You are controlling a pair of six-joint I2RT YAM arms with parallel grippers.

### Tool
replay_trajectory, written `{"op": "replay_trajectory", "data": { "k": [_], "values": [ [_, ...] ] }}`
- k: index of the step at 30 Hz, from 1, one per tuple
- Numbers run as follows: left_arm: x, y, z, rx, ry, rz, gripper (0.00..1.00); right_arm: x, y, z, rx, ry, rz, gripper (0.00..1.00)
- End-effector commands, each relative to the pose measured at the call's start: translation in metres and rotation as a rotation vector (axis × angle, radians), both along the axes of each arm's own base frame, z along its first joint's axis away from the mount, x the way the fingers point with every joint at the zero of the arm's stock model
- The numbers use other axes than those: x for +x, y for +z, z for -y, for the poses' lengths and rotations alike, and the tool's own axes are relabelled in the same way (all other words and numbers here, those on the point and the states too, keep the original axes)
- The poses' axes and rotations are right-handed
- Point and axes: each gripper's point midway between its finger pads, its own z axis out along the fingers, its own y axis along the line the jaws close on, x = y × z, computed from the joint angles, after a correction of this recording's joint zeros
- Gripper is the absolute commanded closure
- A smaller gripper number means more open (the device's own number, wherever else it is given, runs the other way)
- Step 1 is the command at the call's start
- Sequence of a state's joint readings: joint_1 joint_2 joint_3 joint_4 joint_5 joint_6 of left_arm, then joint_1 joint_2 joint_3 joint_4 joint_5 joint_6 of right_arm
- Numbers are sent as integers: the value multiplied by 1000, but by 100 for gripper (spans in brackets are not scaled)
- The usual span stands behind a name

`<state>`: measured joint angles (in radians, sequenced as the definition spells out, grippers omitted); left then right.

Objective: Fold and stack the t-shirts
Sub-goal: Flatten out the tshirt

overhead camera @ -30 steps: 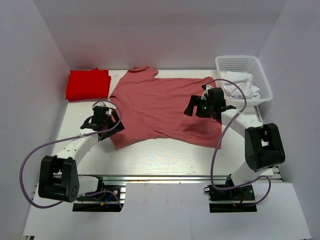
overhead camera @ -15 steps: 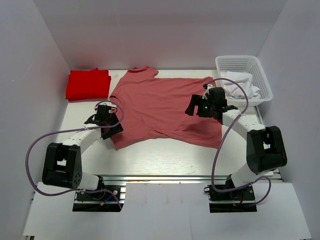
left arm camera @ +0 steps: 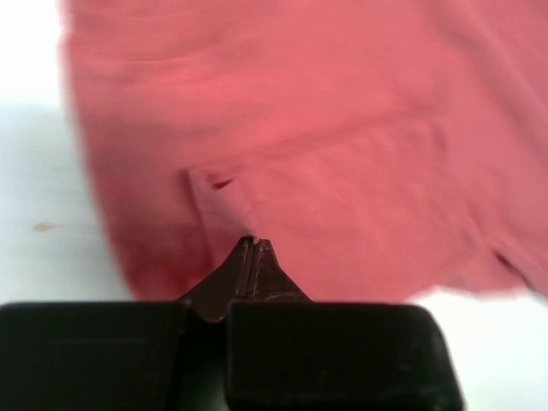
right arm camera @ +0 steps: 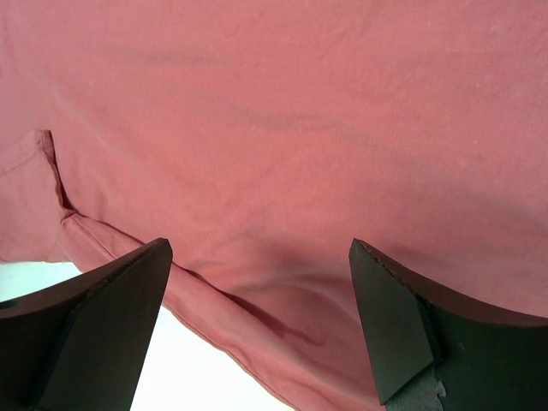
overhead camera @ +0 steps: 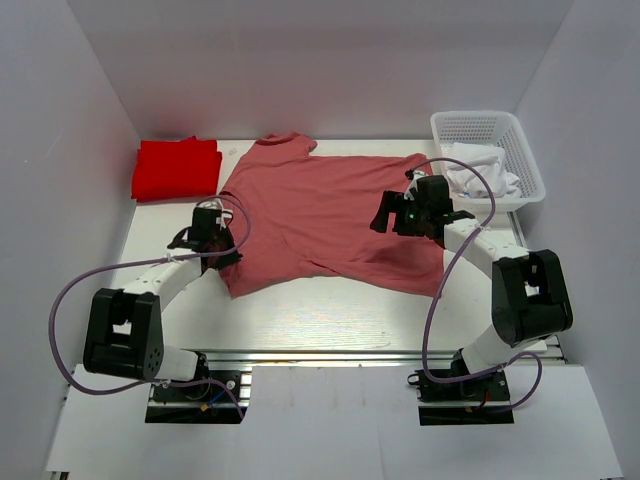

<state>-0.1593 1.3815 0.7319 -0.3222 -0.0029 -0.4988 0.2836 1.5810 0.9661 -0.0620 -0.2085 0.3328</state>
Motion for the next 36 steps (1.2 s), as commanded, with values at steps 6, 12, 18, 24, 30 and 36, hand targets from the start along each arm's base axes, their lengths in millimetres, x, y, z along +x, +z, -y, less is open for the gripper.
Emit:
{"op": "replay_trajectory", "data": {
  "k": [6,12,18,24,30,36],
  "values": [
    [-42,58,112,-390,-722,251,100,4,6,-7,22,37,22,10],
    [-103,48,156,-631,-949,175,100,1,8,-15,51,85,39,10],
    [-156,40,174,-716,-1039,107,100,1,18,-27,95,174,107,10],
    [-174,9,169,-621,-932,-39,100,-8,28,-48,105,320,173,10],
    [-169,18,164,-523,-866,-36,51,-31,23,-78,61,446,127,13],
    [-159,64,169,-490,-888,98,0,-54,12,-114,27,543,86,13]
  ]
}}
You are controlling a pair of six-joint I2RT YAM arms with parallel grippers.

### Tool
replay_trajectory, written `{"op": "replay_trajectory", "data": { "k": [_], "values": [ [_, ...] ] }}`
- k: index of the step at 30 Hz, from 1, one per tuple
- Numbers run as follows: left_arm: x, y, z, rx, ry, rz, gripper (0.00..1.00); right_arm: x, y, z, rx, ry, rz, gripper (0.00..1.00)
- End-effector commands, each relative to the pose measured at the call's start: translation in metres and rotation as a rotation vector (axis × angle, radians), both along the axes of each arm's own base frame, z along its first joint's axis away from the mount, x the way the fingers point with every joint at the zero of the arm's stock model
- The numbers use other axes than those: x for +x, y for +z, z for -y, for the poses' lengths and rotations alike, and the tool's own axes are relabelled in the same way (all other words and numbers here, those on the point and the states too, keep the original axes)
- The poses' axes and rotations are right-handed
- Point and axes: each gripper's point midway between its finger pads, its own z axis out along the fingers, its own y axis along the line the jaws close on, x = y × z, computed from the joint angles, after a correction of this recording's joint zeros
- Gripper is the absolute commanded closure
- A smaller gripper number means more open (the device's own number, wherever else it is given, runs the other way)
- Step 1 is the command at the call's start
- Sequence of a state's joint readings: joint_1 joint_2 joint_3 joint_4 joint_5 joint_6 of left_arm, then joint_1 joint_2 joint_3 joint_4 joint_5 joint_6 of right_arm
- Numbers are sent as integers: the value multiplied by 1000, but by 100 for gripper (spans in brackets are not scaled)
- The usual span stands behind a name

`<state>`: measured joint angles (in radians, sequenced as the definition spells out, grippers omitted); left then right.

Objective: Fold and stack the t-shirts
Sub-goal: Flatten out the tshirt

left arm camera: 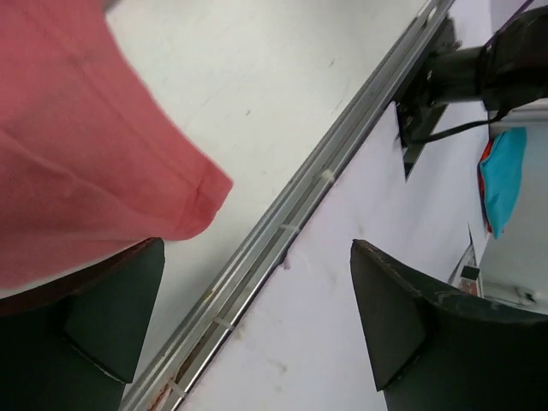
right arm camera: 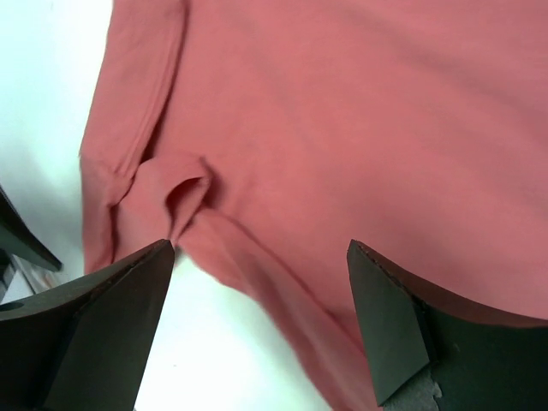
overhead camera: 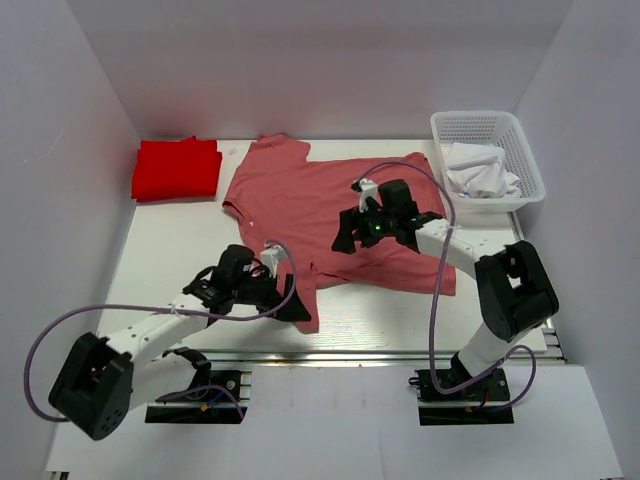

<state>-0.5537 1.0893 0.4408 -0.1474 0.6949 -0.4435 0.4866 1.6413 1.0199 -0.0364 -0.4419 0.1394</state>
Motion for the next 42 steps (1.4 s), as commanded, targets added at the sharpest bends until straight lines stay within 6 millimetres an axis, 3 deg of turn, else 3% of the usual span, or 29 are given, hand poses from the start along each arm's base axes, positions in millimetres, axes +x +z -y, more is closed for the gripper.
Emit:
{"op": "replay_trajectory", "data": {
  "k": [1,4,5,6,8,9,10,15,16,17,19,20,22,26,27,31,32,34,35,37,39,42],
  "values": [
    [19,34,-5,38,83,120,0,-10,-3,-20,-41,62,0,12],
    [50,58,-17,106,230,207,0,-21,-4,-35,-27,103,-16,12],
    [73,68,-30,172,351,260,0,-18,-7,-42,-31,111,-17,12],
    [85,68,-39,219,425,267,0,-27,-7,-52,-33,135,-17,12],
    [109,65,-67,327,643,249,0,-22,-12,-57,-66,121,-17,12],
    [120,72,-76,338,720,247,0,-25,-18,-65,-71,129,-26,12],
    [127,65,-81,374,776,220,0,-23,-16,-68,-70,125,-26,12],
    [143,69,-99,454,931,200,0,-24,-28,-89,-73,134,-74,16],
    [145,70,-104,463,964,207,0,-34,-30,-96,-69,163,-92,20],
    [146,71,-105,467,971,211,0,-34,-35,-99,-73,167,-103,27],
    [144,68,-111,483,993,210,0,-38,-37,-106,-83,170,-111,32],
    [142,70,-114,481,1002,219,0,-38,-37,-107,-86,171,-107,45],
    [142,74,-122,477,1031,234,0,-44,-40,-108,-99,179,-112,60],
    [139,77,-125,459,1044,251,0,-57,-42,-104,-122,188,-135,98],
    [139,77,-127,456,1055,260,0,-61,-43,-101,-132,187,-149,100],
    [139,75,-127,456,1055,260,0,-90,-34,-91,-130,233,-185,100],
    [139,75,-127,456,1055,260,0,-107,-26,-86,-121,267,-207,100],
    [142,75,-122,444,1036,265,0,-136,-31,-74,-121,317,-289,100],
    [142,70,-121,463,1014,262,0,-157,-36,-58,-140,323,-338,100],
    [145,67,-116,470,988,256,0,-176,-40,-47,-154,329,-400,100],
    [145,61,-116,500,967,258,0,-194,-46,-31,-185,329,-427,88],
    [150,55,-112,523,947,246,0,-215,-51,-17,-199,357,-443,85]
  ]
}}
